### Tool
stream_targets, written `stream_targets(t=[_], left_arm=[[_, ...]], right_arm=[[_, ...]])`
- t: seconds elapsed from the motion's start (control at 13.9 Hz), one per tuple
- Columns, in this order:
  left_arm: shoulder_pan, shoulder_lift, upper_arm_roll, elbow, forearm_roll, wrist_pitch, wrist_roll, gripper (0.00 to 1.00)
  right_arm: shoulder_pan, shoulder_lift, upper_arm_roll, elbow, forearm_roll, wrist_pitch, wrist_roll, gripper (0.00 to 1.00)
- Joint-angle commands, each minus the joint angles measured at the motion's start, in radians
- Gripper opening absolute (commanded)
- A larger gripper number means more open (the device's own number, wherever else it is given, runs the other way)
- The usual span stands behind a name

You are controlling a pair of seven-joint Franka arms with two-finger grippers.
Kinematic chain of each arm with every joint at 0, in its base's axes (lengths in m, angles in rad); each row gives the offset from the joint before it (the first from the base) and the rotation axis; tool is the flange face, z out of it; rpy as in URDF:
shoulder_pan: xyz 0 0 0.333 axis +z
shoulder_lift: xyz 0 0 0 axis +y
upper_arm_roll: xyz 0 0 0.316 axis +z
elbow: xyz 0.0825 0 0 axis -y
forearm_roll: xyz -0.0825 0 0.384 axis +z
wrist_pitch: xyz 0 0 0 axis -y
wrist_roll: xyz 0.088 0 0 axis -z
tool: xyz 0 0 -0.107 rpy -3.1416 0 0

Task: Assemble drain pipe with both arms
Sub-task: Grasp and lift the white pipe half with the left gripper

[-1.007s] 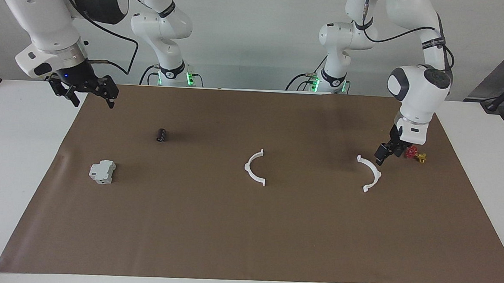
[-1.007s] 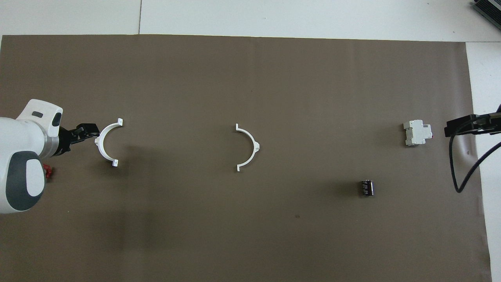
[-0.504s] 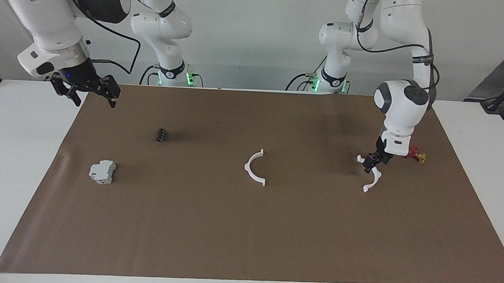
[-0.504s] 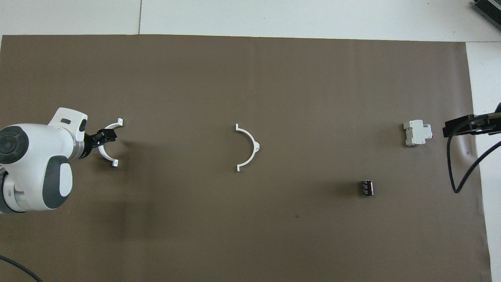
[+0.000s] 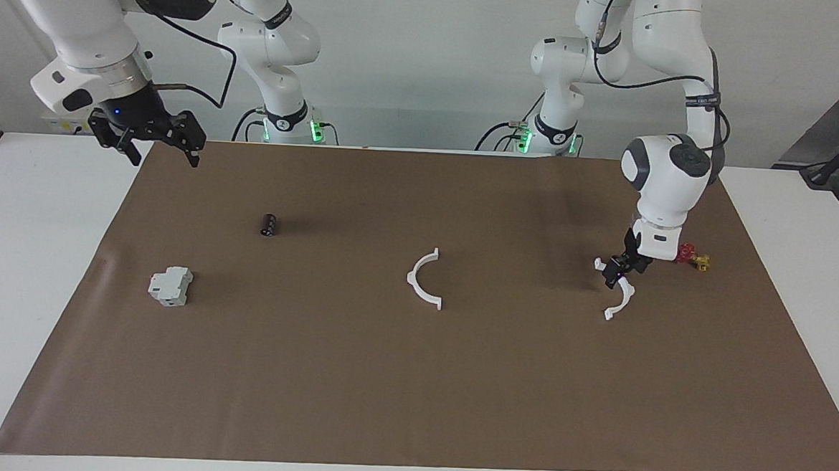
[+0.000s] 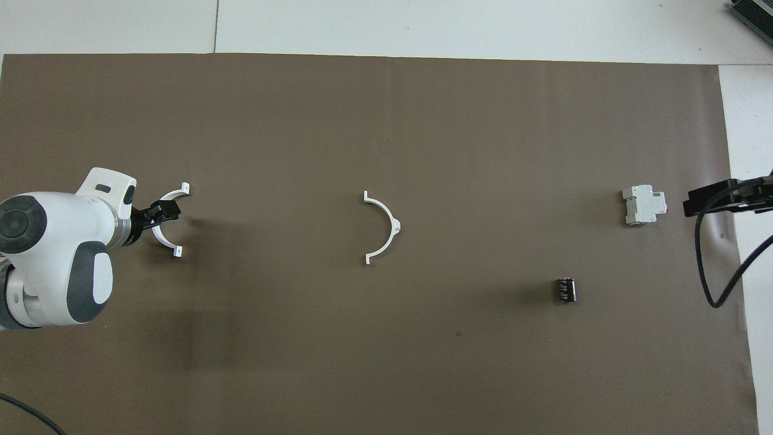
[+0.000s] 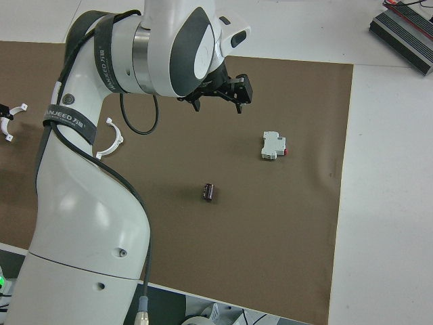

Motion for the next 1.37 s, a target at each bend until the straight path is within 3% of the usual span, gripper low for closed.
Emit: stream_targets(t=[0.0,0.29,0.5,0.65,0.94,1.3], left_arm=[[-0.007,-0.008,0.01,-0.021,0.025,0.026,-0.019,0.98],[-0.007,0.001,0.01,-0.049,0.025,0.075,-0.018,0.97],[-0.007,-0.001,0.01,-0.049,0.026,0.075,-0.013,0.85],[-0.007,-0.001,0.01,-0.047,0.026,0.073,-0.01,0.66],[-0.007,0.001,0.01,-0.044,0.03,0.066,0.024,0.0],[-0.007,-0.001,0.008,-0.039,0.03,0.061,0.039,0.0]], right_arm=[[-0.002,0.013,0.007,0.026,0.019,-0.026,0.043,1.0],[0.02,0.009,0.007,0.023,-0.004,-0.015,0.037,1.0],[0.037,0.009,0.008,0.023,-0.045,-0.012,0.04,1.0],[0.032,0.009,0.007,0.023,-0.04,-0.009,0.04,1.0],[0.023,0.008,0.002,0.019,-0.006,-0.008,0.04,1.0],[0.023,0.006,0.0,0.017,0.0,-0.014,0.04,1.0]])
